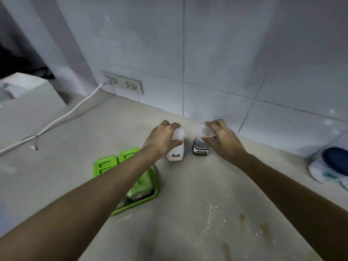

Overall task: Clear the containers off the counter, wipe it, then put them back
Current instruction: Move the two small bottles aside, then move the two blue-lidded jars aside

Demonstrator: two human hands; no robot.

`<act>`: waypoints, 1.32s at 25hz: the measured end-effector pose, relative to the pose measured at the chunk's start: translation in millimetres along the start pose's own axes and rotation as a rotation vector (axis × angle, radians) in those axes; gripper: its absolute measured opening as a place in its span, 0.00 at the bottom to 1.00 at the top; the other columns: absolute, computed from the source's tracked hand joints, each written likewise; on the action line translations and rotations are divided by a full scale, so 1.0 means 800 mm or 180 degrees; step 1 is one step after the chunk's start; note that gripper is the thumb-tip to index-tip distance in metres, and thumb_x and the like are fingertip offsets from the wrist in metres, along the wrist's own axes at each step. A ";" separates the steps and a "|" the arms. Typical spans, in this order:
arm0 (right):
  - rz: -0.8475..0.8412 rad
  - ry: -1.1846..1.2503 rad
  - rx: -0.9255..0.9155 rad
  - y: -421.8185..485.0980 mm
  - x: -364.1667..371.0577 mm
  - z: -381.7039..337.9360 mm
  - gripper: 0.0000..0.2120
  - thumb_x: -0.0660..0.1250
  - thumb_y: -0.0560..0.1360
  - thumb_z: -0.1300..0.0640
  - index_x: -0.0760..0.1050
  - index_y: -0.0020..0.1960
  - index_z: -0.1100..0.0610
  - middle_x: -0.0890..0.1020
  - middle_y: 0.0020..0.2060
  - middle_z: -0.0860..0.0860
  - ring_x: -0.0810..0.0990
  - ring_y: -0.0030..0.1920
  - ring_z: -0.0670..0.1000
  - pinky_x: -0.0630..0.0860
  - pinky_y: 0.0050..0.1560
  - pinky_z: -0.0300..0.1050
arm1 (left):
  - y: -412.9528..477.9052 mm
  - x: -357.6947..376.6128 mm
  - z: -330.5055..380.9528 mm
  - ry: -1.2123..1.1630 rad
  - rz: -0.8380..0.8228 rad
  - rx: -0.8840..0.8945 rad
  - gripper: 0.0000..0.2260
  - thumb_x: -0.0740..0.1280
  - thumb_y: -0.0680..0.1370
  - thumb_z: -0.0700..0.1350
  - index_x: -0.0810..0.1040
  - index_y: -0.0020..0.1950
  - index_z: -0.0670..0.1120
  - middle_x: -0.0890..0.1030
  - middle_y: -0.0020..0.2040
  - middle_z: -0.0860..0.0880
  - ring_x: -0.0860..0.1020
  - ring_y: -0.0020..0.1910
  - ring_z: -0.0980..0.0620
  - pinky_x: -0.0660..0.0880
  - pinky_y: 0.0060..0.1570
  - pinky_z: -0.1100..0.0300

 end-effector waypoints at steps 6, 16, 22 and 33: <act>-0.0172 0.0060 -0.0445 0.016 0.056 -0.069 0.24 0.66 0.77 0.52 0.68 0.70 0.58 0.71 0.63 0.55 0.75 0.59 0.56 0.73 0.61 0.53 | -0.027 -0.014 -0.069 -0.0070 0.0224 -0.0258 0.25 0.70 0.73 0.52 0.71 0.68 0.49 0.75 0.60 0.42 0.76 0.56 0.40 0.73 0.57 0.52; -0.0347 0.0105 -0.0302 0.003 0.049 -0.060 0.34 0.67 0.75 0.48 0.56 0.75 0.52 0.66 0.70 0.52 0.72 0.65 0.55 0.71 0.64 0.55 | -0.033 -0.008 -0.054 0.0096 0.0594 -0.0116 0.24 0.64 0.76 0.56 0.68 0.68 0.46 0.71 0.63 0.43 0.69 0.64 0.42 0.71 0.60 0.47; -0.0244 -0.0198 0.0252 -0.118 -0.026 0.070 0.29 0.63 0.77 0.45 0.59 0.74 0.53 0.66 0.71 0.51 0.73 0.65 0.52 0.74 0.62 0.51 | -0.020 0.029 0.087 0.0286 0.0899 0.0917 0.14 0.63 0.78 0.49 0.75 0.60 0.44 0.76 0.57 0.44 0.73 0.57 0.43 0.70 0.56 0.49; 0.0577 -0.1557 0.1179 -0.284 -0.225 0.373 0.29 0.70 0.71 0.47 0.69 0.67 0.59 0.76 0.61 0.59 0.74 0.60 0.61 0.71 0.60 0.56 | 0.047 0.235 0.427 -0.1147 -0.0413 0.0781 0.30 0.70 0.73 0.53 0.63 0.71 0.48 0.66 0.67 0.44 0.67 0.67 0.45 0.66 0.64 0.55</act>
Point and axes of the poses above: each hand's wrist, its own y-axis towards the middle knuckle, its own x-axis out of the palm, z = x × y, the point moved 2 cm from there along y, towards the middle knuckle
